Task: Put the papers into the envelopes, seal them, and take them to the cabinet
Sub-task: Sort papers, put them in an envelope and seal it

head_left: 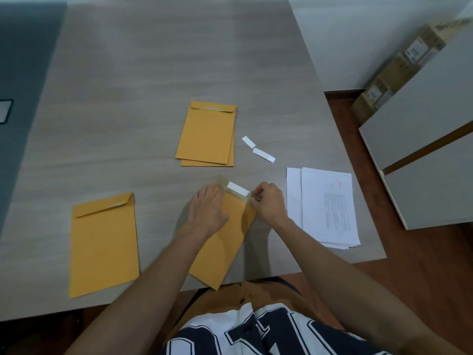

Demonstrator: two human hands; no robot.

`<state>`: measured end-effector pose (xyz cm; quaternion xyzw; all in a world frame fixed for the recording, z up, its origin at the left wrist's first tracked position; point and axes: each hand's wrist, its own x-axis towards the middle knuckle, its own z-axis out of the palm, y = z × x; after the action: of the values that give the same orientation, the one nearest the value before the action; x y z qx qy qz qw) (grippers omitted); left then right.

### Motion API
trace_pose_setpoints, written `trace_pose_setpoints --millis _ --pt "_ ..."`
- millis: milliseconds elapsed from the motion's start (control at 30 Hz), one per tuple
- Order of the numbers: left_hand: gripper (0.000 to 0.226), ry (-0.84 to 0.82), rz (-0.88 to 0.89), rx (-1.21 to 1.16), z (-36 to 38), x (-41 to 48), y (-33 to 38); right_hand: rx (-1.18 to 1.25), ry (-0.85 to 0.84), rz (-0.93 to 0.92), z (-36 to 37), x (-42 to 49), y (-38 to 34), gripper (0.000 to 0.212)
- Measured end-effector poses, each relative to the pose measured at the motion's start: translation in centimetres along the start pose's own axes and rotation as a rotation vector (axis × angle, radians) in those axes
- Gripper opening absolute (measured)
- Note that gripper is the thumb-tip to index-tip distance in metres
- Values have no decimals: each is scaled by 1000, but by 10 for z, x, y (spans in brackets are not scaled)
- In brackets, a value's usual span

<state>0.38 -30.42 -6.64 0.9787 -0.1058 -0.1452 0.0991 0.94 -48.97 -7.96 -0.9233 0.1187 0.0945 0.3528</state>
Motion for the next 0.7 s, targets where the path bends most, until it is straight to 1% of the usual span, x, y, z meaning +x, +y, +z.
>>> trace_pose_setpoints --millis 67,167,233,300,367,467,533,600,700 --pt "66 45 12 -46 0 4 9 71 -1 -11 -7 -2 2 17" --pt "44 139 92 -204 -3 14 27 170 46 6 -29 -4 13 24" --pt "27 209 149 -292 -4 22 45 219 121 64 -49 -7 26 27" --pt "21 239 208 -349 -2 30 69 195 244 136 -73 -10 48 26" --pt "25 192 236 -387 2 35 93 113 352 228 -94 -15 72 28" --pt "35 34 234 -438 15 37 132 18 443 416 -118 -23 108 42" --pt "41 -53 187 -486 26 39 154 -77 424 524 -128 -29 126 56" --pt "51 -121 105 -527 37 41 171 -136 378 592 -134 -34 141 69" --pt "69 -175 -22 -575 50 44 195 -164 324 592 -133 -37 156 74"
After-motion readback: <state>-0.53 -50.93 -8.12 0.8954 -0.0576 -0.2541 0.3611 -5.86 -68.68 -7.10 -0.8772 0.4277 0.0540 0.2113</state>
